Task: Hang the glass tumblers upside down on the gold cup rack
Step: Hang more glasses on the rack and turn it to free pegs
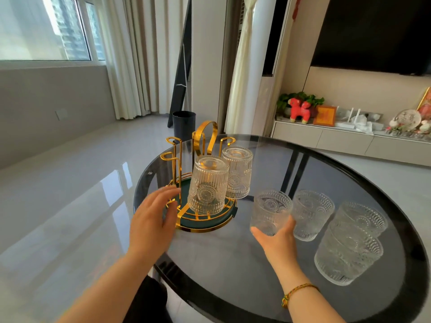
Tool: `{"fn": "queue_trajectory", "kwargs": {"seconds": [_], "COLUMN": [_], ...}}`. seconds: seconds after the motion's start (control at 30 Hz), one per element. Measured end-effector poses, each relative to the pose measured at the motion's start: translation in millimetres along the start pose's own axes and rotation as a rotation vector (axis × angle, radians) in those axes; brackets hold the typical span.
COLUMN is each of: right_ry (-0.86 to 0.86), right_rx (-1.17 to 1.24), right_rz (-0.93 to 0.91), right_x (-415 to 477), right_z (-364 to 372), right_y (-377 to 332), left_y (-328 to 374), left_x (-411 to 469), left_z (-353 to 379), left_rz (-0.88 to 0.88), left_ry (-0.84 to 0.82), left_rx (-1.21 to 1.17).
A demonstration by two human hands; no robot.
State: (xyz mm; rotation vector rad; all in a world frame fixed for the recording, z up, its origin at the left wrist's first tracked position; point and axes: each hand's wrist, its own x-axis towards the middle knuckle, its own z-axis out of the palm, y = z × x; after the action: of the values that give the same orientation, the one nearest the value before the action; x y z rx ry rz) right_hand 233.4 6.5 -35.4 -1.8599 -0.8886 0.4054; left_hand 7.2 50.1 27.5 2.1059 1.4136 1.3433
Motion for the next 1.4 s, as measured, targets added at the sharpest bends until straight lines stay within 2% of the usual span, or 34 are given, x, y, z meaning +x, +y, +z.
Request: {"fn": "queue_trajectory", "kwargs": {"seconds": [0.17,0.27,0.37,0.5,0.6,0.8,0.93,1.07,1.23,1.3,1.4], "right_ry": [-0.011,-0.014,-0.035,-0.063,-0.056,-0.029,-0.054,-0.137,-0.292,-0.348,-0.376], "right_rx": [-0.047,-0.028,0.052,0.174,0.228,0.237,0.106,0.0,-0.046,-0.103,-0.138], "right_rz": [0.035,0.019,-0.018,-0.071,-0.094,-0.19,-0.272,-0.364,-0.475,-0.518,-0.557], "right_x": [0,0,-1,-5,-15,-19,-9,-7,-15,-17,-17], "right_z": [2,1,-2,-12,-22,-58,-89,-120,-124,-113,-89], "right_y": [-1,0,1,-2,-7,-47,-82,-125,-184,-202,-229], "left_y": [7,1,-3,-5,-4,-3,-11,-40,-76,-83,-93], "left_x": [45,53,55,63,64,56,46,29,16,12,11], "left_z": [4,6,3,-4,-8,-9,-11,-6,10,18,25], "left_rz": [0.103,0.086,0.006,0.071,0.055,0.093,0.16,0.022,-0.238,-0.226,-0.149], "left_ry": [-0.162,-0.168,-0.114,-0.1,-0.1,-0.107,-0.131,-0.163,-0.394,-0.462,-0.476], "left_rx": [0.209,0.282,0.24,0.151,0.072,0.032,-0.067,-0.109,-0.063,0.003,0.138]}}
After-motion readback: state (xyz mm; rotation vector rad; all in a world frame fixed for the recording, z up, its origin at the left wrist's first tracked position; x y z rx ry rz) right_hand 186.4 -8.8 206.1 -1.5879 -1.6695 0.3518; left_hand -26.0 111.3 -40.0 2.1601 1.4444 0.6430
